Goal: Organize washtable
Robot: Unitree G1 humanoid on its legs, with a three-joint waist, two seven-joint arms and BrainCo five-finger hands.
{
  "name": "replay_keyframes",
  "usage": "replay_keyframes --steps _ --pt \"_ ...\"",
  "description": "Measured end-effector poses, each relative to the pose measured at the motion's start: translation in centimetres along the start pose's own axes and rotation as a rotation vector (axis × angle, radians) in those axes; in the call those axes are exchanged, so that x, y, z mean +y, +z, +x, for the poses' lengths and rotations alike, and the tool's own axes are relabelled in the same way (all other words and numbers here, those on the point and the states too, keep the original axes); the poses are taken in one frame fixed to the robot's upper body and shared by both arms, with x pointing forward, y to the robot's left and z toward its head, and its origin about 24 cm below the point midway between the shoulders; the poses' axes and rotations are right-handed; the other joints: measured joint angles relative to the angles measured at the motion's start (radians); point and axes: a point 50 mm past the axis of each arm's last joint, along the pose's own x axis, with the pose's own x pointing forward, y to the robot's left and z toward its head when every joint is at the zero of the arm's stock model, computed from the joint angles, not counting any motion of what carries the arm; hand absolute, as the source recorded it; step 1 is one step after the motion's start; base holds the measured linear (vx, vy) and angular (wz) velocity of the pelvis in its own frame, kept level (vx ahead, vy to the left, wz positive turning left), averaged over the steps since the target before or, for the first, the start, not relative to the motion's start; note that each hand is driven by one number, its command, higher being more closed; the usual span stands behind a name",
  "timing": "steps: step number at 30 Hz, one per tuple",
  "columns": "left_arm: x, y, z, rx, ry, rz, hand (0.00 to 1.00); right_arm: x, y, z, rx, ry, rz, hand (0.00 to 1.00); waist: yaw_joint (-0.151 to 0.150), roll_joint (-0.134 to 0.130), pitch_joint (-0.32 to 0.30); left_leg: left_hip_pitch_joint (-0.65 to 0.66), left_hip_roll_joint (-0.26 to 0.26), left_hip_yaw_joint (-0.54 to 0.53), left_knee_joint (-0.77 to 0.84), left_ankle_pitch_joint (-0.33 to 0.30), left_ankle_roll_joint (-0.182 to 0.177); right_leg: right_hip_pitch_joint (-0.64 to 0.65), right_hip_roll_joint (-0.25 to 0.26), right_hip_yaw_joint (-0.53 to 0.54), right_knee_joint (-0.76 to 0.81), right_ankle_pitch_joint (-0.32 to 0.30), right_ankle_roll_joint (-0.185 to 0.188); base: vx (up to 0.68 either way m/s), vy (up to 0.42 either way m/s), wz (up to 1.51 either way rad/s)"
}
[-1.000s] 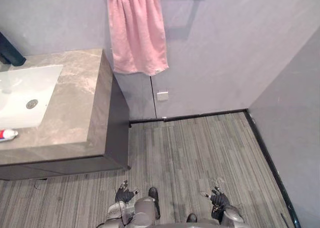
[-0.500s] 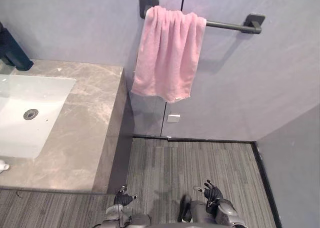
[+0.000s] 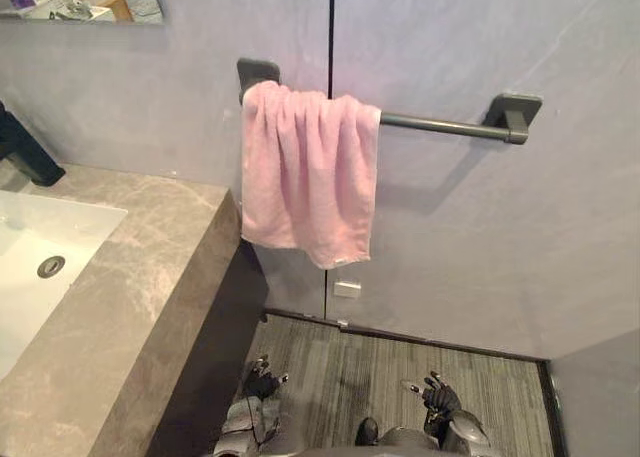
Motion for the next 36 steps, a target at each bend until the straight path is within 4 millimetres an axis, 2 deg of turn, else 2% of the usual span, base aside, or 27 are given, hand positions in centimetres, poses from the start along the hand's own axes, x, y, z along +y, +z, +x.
replay_keyframes --steps 1,2,3,6,10,13,17,19,22,26,32,36 --pt "-0.1 0.0 0.0 -0.001 -0.001 0.000 0.00 -0.1 0.0 0.0 0.001 -0.002 -0.002 0.00 0.004 0.009 -0.001 0.001 -0.036 -0.040 -0.140 0.050 0.002 0.002 -0.006 0.020 -0.001 -0.003 0.018 0.13 0.138 -0.45" --pt "0.0 -0.1 0.0 0.000 -0.002 0.002 0.00 -0.5 0.1 0.0 0.001 -0.007 -0.016 0.00 0.013 0.014 -0.003 0.015 -0.046 -0.046 -0.158 0.111 0.030 0.006 -0.005 0.040 -0.001 -0.003 0.027 0.15 0.155 -0.51" --pt "0.1 -0.3 0.0 0.011 0.001 0.010 0.00 -0.3 -0.2 0.0 0.012 -0.002 -0.021 0.00 0.023 0.004 -0.011 0.046 -0.062 -0.029 -0.189 0.111 0.033 0.023 -0.015 0.063 -0.020 0.004 0.042 0.14 0.116 -0.34" --pt "0.7 -0.3 0.1 0.023 0.010 0.027 0.00 -0.1 -0.9 -0.2 0.030 -0.003 -0.007 0.00 0.021 -0.022 -0.016 0.083 -0.095 -0.015 -0.219 0.116 0.044 0.054 -0.038 0.067 -0.049 0.010 0.052 0.17 0.122 -0.05" --pt "0.2 -0.4 0.1 0.025 -0.013 0.057 0.00 0.0 -1.0 -0.2 0.031 0.000 -0.006 0.00 0.019 -0.020 -0.022 0.158 -0.137 -0.009 -0.316 0.143 0.074 0.085 -0.069 0.087 -0.071 0.005 0.074 0.08 0.078 0.00" --pt "-0.3 -0.1 0.0 0.004 -0.026 0.079 0.00 0.0 -0.7 -0.3 0.015 0.001 -0.014 0.00 0.019 -0.015 -0.031 0.171 -0.150 -0.010 -0.360 0.165 0.078 0.085 -0.075 0.086 -0.073 0.004 0.074 0.01 -0.001 0.01" --pt "-1.4 3.5 -0.9 -0.210 -0.041 0.089 0.00 0.1 -0.2 -0.5 -0.034 -0.009 -0.032 0.00 0.018 -0.020 -0.034 0.179 -0.158 -0.029 -0.406 0.197 0.076 0.078 -0.073 0.077 -0.073 0.005 0.075 -0.03 -0.033 0.10" --pt "-2.0 6.6 -2.3 -0.387 -0.059 0.086 0.00 0.1 0.7 -0.6 -0.094 -0.011 -0.028 0.00 0.015 -0.024 -0.040 0.179 -0.160 -0.044 -0.439 0.221 0.077 0.062 -0.073 0.068 -0.073 0.007 0.075 -0.08 -0.036 0.14" --pt "-1.8 9.1 -3.7 -0.538 -0.025 0.100 0.00 0.2 1.2 -0.6 -0.120 -0.007 -0.043 0.00 0.019 -0.024 -0.043 0.180 -0.161 -0.048 -0.470 0.242 0.079 0.049 -0.071 0.070 -0.075 0.016 0.073 -0.07 -0.018 0.01" --pt "-1.4 11.0 -4.9 -0.645 0.026 0.112 0.00 0.2 0.5 -0.8 -0.101 -0.001 -0.068 0.00 0.022 -0.024 -0.050 0.181 -0.165 -0.052 -0.503 0.262 0.083 0.047 -0.071 0.067 -0.099 0.035 0.077 -0.06 0.005 0.03" --pt "-1.4 15.2 -7.8 -0.874 0.085 0.137 0.00 0.6 -1.1 -1.5 -0.073 0.024 -0.086 0.00 0.022 -0.027 -0.075 0.206 -0.170 -0.053 -0.524 0.267 0.086 0.069 -0.074 0.064 -0.113 0.038 0.079 -0.01 0.004 0.02" --pt "-1.5 16.3 -9.1 -0.949 0.117 0.107 0.00 0.6 -1.4 -1.7 -0.067 0.025 -0.081 0.00 0.021 -0.026 -0.098 0.215 -0.166 -0.050 -0.535 0.267 0.085 0.079 -0.073 0.065 -0.126 0.040 0.082 0.00 -0.001 -0.01"
